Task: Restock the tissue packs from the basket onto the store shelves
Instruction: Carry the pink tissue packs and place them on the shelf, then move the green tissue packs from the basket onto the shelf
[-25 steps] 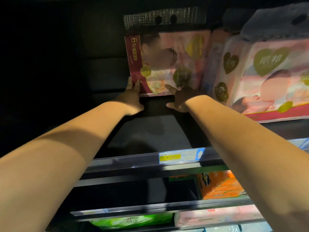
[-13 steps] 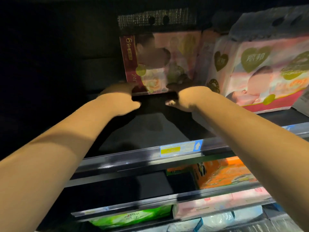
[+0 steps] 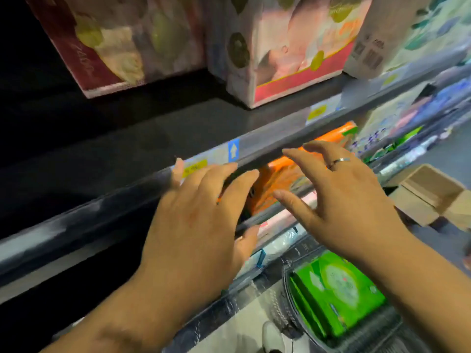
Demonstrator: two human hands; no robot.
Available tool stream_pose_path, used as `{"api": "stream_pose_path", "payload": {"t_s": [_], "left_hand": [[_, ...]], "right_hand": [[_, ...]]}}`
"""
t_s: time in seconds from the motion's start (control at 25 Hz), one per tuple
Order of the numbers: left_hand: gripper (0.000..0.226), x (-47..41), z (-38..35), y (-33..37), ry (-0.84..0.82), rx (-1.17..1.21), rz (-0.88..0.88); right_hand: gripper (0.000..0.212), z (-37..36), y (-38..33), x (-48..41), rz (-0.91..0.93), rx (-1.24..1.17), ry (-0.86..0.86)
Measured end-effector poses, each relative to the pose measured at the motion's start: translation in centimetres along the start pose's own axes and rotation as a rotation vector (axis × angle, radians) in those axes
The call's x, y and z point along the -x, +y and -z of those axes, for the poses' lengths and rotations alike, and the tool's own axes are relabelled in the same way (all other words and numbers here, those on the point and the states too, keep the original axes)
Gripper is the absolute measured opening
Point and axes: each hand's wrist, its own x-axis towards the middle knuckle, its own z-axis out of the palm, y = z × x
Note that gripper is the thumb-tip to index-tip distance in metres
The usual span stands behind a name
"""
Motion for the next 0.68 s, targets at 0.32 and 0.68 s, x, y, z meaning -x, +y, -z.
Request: {"api": "stream_pose_path", "payload": {"t_s": [0.32,0.68], "left_hand": [[0.068,3.5,-9.2,7.3,-0.196,0.204,-0.255],[0.076,1.1,-21.5,15.6,-0.446,0.133,-0.332]], "right_hand": [[0.068,-4.7,6.8,15.1,-0.334,0.06,-0.281],[0.065,-11.0,17.2,23.1,-0.55,0.036,-0.438]]}}
